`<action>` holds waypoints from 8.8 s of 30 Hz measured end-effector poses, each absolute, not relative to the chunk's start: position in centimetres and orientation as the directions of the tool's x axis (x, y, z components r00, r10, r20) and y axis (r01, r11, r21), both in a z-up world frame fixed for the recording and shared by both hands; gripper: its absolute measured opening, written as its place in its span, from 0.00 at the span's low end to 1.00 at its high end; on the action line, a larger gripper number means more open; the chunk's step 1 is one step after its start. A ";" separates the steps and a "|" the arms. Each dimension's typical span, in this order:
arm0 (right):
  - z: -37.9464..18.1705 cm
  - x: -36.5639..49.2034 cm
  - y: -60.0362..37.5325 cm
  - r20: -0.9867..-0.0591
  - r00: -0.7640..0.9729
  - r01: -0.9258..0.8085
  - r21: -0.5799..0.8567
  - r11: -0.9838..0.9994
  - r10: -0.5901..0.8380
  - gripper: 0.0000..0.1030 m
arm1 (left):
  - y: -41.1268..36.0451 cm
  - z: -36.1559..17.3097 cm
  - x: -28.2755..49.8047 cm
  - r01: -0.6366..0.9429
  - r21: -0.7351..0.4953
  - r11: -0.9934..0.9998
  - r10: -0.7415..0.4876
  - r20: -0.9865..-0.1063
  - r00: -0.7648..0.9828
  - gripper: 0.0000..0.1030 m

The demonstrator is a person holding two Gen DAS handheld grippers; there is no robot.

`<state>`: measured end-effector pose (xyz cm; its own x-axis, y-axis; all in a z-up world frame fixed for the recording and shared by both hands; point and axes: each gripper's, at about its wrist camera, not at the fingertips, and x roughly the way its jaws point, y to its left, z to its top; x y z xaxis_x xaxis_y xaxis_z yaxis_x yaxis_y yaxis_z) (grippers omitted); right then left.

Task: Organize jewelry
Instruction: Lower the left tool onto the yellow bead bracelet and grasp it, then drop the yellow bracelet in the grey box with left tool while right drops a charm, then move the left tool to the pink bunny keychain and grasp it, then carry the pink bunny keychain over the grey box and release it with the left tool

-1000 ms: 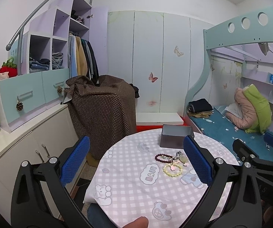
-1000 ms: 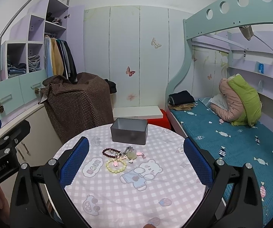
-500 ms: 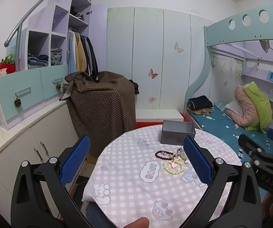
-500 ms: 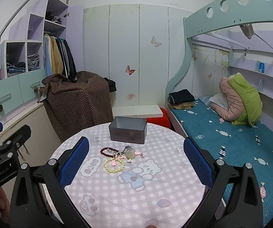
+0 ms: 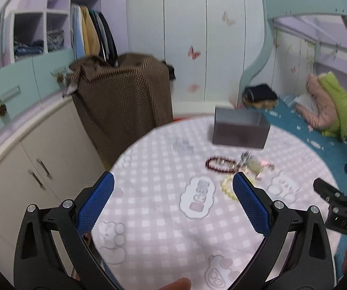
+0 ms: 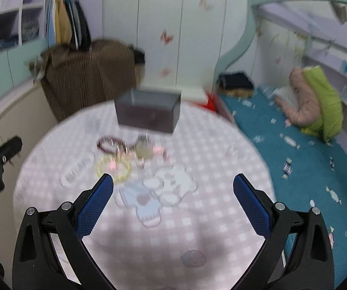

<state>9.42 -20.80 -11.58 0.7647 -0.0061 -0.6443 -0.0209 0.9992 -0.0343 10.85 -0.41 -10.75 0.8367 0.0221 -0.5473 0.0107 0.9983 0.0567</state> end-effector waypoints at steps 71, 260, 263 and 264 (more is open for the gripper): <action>-18.2 20.5 -17.9 -0.815 0.531 -0.288 0.086 0.954 0.234 0.12 | -1.4 -13.8 19.1 0.367 -0.167 0.915 -0.387 -0.617 0.685 0.09; -12.6 22.1 -22.7 -0.749 0.636 -0.238 0.039 0.971 0.186 0.09 | -3.5 -15.4 24.5 0.249 -0.097 0.964 -0.239 -0.730 0.641 0.12; -10.9 22.0 -22.5 -0.728 0.658 -0.253 0.027 0.967 0.192 0.09 | -3.6 -14.2 24.9 0.258 -0.091 0.962 -0.244 -0.711 0.659 0.12; -10.5 22.1 -22.5 -0.722 0.663 -0.258 0.028 0.966 0.198 0.09 | -3.7 -13.6 25.1 0.264 -0.092 0.960 -0.250 -0.703 0.665 0.12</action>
